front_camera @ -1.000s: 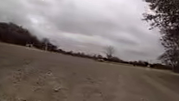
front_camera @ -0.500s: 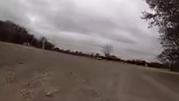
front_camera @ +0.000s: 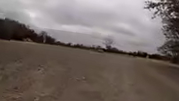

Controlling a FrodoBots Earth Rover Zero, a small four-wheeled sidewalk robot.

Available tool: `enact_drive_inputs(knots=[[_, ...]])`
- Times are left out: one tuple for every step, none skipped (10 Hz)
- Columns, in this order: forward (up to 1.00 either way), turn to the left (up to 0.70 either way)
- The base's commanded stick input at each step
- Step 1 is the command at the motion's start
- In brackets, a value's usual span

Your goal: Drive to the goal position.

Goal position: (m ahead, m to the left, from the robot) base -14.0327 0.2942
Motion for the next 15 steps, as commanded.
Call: enact_drive_inputs(knots=[[0.00,0.01],[0.00,0.21],[0.00,0.65],[0.00,0.69],[0.00,0.70],[0.00,0.70],[0.00,0.70],[0.00,0.70],[0.00,0.70],[0.00,0.70],[0.00,0.70],[0.00,0.70],[0.00,0.70],[0.00,0.70],[0.00,0.70]])
